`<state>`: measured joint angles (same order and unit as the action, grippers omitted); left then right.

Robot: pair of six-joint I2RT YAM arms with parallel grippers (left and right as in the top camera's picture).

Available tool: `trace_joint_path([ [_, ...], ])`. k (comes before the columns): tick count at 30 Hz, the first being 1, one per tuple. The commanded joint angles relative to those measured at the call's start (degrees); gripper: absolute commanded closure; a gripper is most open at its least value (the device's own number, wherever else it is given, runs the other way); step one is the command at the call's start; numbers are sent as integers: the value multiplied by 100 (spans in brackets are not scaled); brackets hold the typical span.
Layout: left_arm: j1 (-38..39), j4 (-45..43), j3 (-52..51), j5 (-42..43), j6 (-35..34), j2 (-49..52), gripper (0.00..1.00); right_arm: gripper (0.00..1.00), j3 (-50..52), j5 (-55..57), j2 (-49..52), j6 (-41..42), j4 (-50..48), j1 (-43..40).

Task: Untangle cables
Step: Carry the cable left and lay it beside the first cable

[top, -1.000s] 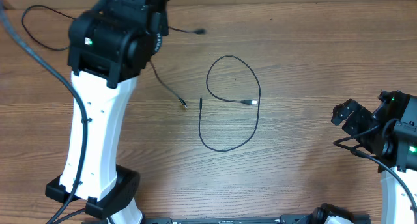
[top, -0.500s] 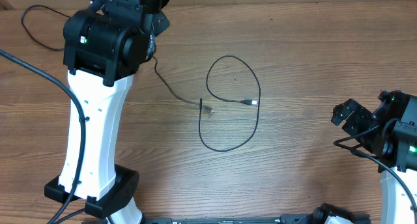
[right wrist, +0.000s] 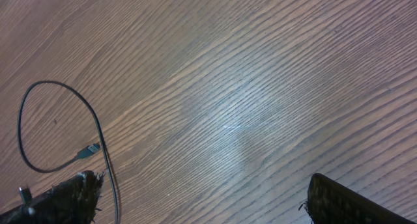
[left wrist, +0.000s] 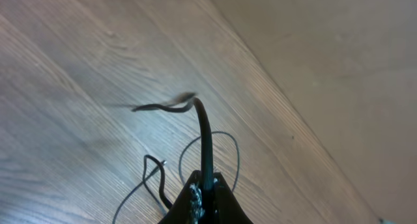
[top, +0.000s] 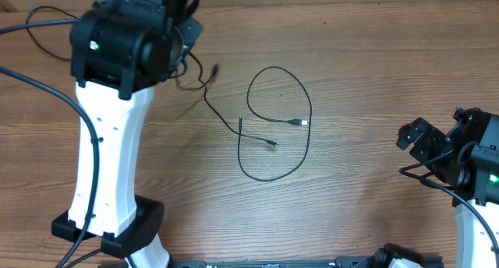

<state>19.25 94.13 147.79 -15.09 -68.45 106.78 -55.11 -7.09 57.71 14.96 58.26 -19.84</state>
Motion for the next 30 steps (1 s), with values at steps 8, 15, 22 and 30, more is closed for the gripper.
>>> trace_joint_path([
  [8,-1475,267,70,1403,120,686,96,0,-122,-11,-4,-28,-28,-17],
  [15,-2468,267,70,2138,422,1237,96,0,-122,-11,-4,-28,-28,-17],
  [22,-3515,267,44,3567,1064,1388,96,0,-122,-13,-4,-28,-28,-17],
  [30,-4293,267,9,2723,1060,1388,95,0,-122,-13,-4,-28,-26,-17],
])
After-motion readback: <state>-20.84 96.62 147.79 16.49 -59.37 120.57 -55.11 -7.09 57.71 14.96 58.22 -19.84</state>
